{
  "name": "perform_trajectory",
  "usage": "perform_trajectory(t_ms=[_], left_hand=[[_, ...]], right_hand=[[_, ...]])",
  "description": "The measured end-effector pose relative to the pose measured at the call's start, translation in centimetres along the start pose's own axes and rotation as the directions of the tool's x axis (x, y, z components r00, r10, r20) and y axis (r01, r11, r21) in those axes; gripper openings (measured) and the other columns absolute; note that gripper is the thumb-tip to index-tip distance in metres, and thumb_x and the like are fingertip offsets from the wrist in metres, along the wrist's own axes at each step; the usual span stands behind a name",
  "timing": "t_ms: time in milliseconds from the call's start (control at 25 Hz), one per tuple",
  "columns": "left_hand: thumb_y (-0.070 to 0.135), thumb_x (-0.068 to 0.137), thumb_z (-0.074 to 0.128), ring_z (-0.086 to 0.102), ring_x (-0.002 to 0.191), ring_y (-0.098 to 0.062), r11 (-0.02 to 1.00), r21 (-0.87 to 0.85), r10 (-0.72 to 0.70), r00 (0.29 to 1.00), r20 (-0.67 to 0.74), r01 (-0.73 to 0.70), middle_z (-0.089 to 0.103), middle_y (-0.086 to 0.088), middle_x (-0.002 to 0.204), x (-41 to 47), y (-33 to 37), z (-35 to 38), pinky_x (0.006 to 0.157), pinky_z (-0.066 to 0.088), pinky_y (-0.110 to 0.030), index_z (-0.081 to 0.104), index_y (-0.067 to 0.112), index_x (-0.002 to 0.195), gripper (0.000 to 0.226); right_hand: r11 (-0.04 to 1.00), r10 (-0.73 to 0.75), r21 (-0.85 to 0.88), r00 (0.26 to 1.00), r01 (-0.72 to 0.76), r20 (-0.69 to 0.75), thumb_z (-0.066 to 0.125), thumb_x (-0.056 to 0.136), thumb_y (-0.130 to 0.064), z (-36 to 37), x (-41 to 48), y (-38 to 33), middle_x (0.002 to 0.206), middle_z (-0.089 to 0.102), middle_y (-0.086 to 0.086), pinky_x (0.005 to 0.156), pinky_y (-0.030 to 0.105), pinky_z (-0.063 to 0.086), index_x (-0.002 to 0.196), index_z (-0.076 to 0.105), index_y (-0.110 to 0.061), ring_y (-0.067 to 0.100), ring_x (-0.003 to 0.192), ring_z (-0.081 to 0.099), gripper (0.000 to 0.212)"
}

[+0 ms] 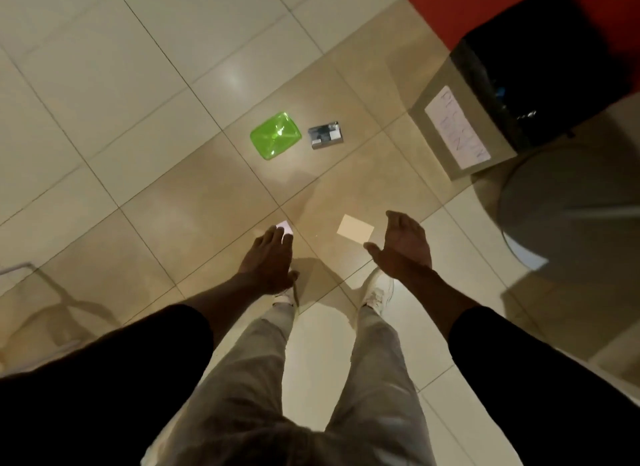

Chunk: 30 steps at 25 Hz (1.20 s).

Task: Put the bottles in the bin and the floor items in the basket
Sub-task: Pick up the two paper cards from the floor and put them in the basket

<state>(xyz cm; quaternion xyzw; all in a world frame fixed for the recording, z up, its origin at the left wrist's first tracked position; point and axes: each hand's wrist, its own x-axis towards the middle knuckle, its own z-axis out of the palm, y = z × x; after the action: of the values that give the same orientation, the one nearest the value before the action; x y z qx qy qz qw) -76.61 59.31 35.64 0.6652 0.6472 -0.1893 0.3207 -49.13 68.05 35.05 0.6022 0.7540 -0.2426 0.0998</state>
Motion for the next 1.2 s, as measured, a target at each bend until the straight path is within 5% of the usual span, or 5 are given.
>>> perform_trajectory(t_ms=[480, 760, 1040, 1200], left_hand=[[0.047, 0.092, 0.068, 0.049, 0.132, -0.038, 0.987, 0.143, 0.065, 0.997, 0.051, -0.071, 0.053, -0.019, 0.141, 27.6, -11.7, 18.8, 0.108, 0.043, -0.049, 0.046, 0.003, 0.14, 0.068], [0.031, 0.085, 0.079, 0.052, 0.127, -0.037, 0.977, 0.188, -0.114, 0.99, 0.082, 0.097, 0.053, -0.018, 0.138, 38.6, -16.8, 33.3, 0.103, 0.045, -0.047, 0.048, 0.005, 0.138, 0.067], [0.021, 0.065, 0.096, 0.054, 0.118, -0.038, 0.957, 0.091, -0.275, 0.961, -0.026, 0.277, 0.047, -0.021, 0.133, 43.0, -19.5, 39.6, 0.092, 0.056, -0.049, 0.043, 0.002, 0.139, 0.093], [0.016, 0.07, 0.093, 0.057, 0.108, -0.034, 0.942, -0.081, -0.333, 0.937, -0.103, 0.326, 0.054, -0.019, 0.125, 43.2, -19.4, 40.5, 0.088, 0.057, -0.046, 0.045, 0.002, 0.134, 0.082]], right_hand=[[0.999, 0.014, -0.052, 0.99, -0.006, 0.138, 0.076, 0.085, -0.042, 29.3, 17.6, 5.8, 0.131, 0.059, 0.019, 0.106, 0.047, 0.039, 0.139, 0.046, -0.006, 0.039, 0.12, 0.055, 0.072], [0.975, 0.006, -0.222, 0.988, 0.028, 0.152, 0.083, 0.081, -0.038, 44.6, 26.6, 13.1, 0.122, 0.062, 0.021, 0.094, 0.05, 0.045, 0.136, 0.05, -0.008, 0.041, 0.111, 0.058, 0.071], [0.933, 0.012, -0.36, 0.995, 0.025, 0.101, 0.093, 0.068, -0.033, 50.5, 31.1, 14.8, 0.11, 0.056, 0.022, 0.083, 0.051, 0.046, 0.124, 0.051, -0.006, 0.04, 0.099, 0.054, 0.075], [0.936, 0.067, -0.349, 0.994, -0.034, 0.082, 0.098, 0.059, -0.038, 51.7, 32.1, 14.0, 0.107, 0.058, 0.017, 0.081, 0.051, 0.045, 0.119, 0.051, -0.009, 0.037, 0.097, 0.056, 0.081]])
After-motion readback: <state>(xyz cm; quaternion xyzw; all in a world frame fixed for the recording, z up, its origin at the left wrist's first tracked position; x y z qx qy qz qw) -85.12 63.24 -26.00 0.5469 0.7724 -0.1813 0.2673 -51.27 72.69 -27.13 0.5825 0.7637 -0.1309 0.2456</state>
